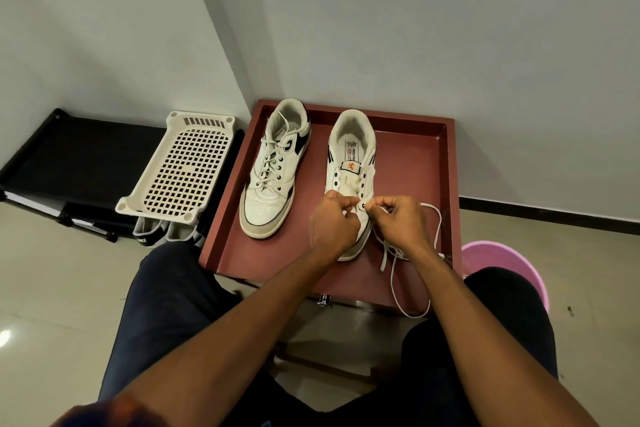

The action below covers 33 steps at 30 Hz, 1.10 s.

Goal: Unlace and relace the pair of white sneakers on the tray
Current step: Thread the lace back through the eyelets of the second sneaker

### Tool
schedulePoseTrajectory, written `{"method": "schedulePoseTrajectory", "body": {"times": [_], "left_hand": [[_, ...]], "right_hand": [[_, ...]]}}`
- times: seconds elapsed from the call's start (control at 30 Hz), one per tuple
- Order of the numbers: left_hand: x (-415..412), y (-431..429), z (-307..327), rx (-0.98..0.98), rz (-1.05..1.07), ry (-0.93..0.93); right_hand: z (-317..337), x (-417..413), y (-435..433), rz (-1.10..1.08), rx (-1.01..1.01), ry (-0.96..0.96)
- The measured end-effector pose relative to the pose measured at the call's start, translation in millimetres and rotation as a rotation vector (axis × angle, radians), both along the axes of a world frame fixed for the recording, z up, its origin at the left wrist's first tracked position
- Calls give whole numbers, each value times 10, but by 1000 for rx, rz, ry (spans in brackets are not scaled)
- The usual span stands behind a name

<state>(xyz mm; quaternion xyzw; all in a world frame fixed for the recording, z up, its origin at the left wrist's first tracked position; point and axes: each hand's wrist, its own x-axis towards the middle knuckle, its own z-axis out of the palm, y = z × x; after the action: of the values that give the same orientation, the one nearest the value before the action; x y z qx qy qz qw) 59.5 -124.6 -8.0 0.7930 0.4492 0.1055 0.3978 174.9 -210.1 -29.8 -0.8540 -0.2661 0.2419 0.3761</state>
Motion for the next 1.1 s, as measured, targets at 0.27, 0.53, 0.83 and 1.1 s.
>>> {"method": "schedulePoseTrajectory", "body": {"times": [0.27,0.53,0.83,1.1], "left_hand": [[88,25,69,108,-120,168],[104,114,65,98,-124,185],[50,113,-109,24,13,57],[15,138,-88,21,-78,44]], "right_hand": [[13,5,13,-12,5,31],[125,-44,75,70,-136,-186],[242,-60,175,325,-271,-579],[58,30,50,-141,208,557]]}}
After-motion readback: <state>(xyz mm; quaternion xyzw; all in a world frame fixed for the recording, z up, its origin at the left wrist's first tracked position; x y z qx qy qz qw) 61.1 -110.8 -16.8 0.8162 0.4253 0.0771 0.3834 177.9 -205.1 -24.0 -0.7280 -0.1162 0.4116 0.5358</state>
